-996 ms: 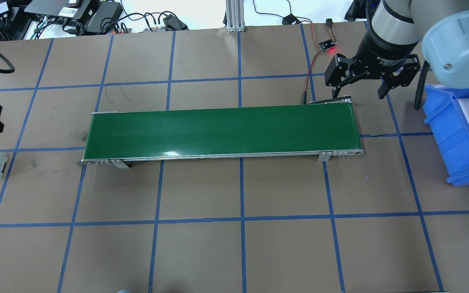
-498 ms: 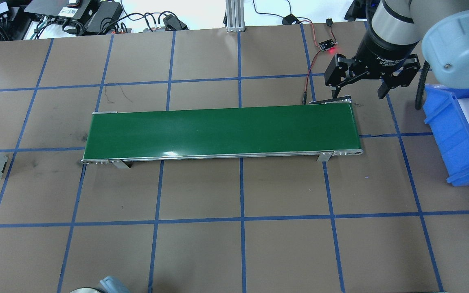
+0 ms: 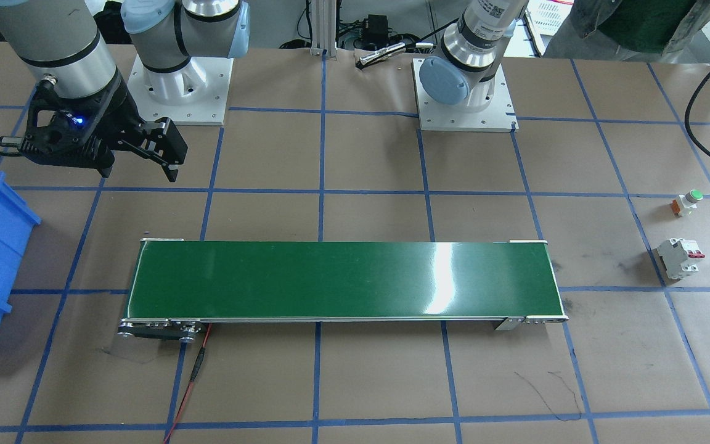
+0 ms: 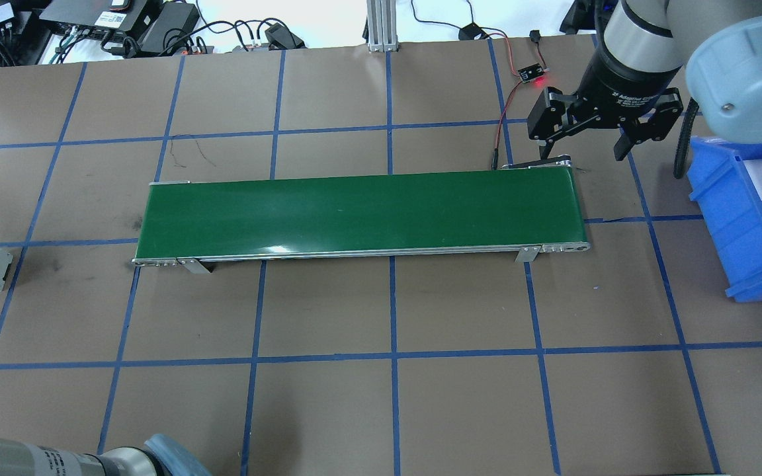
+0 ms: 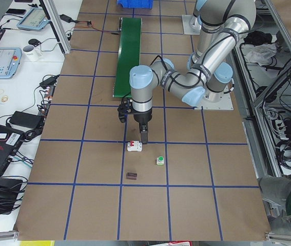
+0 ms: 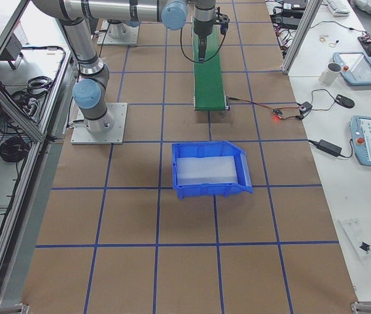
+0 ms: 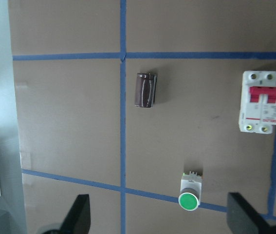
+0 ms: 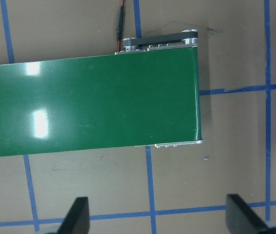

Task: Move capacitor from left to right
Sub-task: 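Move the left gripper off the table edge toward the brown capacitor, then lower the left gripper and close it around the brown capacitor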

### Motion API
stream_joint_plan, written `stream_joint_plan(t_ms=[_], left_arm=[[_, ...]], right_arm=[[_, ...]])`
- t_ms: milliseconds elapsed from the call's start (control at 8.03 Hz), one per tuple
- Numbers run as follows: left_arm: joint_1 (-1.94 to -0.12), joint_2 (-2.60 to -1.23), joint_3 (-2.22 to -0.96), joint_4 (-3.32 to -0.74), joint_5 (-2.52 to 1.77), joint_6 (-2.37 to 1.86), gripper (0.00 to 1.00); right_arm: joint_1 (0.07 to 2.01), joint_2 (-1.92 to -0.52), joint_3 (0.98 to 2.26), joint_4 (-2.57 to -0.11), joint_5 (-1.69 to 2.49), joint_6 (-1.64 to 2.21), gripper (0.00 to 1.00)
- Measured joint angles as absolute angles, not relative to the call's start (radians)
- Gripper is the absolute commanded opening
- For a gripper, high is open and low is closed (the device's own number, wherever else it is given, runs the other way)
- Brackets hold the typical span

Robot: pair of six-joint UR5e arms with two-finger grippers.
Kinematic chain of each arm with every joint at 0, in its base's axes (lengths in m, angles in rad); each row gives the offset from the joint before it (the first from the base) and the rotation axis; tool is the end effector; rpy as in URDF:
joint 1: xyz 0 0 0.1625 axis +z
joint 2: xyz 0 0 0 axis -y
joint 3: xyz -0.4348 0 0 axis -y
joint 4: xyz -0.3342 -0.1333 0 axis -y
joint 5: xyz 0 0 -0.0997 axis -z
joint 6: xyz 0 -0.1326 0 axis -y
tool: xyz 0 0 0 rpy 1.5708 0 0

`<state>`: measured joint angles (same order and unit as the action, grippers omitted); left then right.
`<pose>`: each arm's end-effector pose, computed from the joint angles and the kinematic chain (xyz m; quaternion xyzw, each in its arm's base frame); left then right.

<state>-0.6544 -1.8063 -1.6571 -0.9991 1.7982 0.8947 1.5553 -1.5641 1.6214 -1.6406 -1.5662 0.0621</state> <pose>0.3711 -0.4150 0.3791 -0.0248 0.9856 0.0121 0.1669 0.1271 -0.4399 0.4468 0.0388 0.9992 -0.0062 0.0024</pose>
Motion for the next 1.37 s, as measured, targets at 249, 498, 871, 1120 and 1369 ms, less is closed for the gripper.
stream_joint_plan(t_ms=[249, 498, 871, 1120, 1369], left_arm=[[-0.599, -1.900, -1.656, -0.863, 1.789, 0.974, 1.00], [-0.585, -1.974, -1.653, -0.756, 1.777, 0.991, 1.00], [-0.582, -2.059, -1.649, -0.652, 1.703, 0.992, 1.00], [-0.581, -2.072, -1.649, -0.639, 1.643, 0.973, 1.00], [-0.582, -2.100, -1.649, -0.641, 1.589, 0.971, 1.00]], right_arm=[[1.555, -1.565, 1.621, -1.641, -1.566, 0.063, 1.00], [1.555, -1.565, 1.621, -1.640, -1.566, 0.063, 1.00], [1.555, -1.565, 1.621, -1.640, -1.566, 0.062, 1.00], [1.555, -1.564, 1.621, -1.641, -1.566, 0.061, 1.00], [1.555, -1.564, 1.621, -1.641, -1.566, 0.061, 1.00]])
